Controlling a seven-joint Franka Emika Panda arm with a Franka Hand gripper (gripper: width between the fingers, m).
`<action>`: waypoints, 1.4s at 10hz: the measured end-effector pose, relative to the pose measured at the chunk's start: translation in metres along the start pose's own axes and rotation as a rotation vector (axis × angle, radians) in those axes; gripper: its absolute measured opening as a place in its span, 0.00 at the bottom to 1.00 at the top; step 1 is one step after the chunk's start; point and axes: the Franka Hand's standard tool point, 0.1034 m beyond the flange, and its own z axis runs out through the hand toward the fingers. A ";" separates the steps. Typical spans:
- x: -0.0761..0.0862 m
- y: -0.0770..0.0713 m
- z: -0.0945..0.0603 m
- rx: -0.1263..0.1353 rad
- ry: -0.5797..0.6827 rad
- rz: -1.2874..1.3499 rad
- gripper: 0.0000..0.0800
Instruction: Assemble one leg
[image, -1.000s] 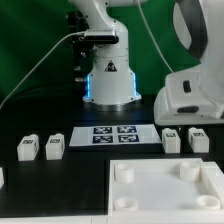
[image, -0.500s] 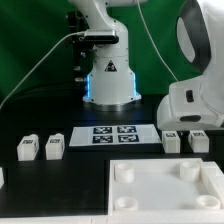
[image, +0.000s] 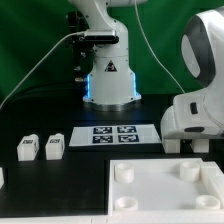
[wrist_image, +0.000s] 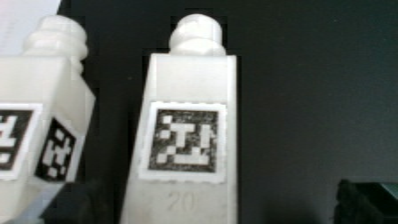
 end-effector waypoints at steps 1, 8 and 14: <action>0.001 0.003 0.000 0.001 -0.001 -0.007 0.81; 0.001 0.004 0.000 0.002 -0.002 -0.014 0.36; 0.001 0.004 0.000 0.002 -0.002 -0.014 0.36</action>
Offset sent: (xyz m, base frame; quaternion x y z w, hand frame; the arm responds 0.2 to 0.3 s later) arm 0.0000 0.0000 0.0000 0.0000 0.0000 0.0000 1.0000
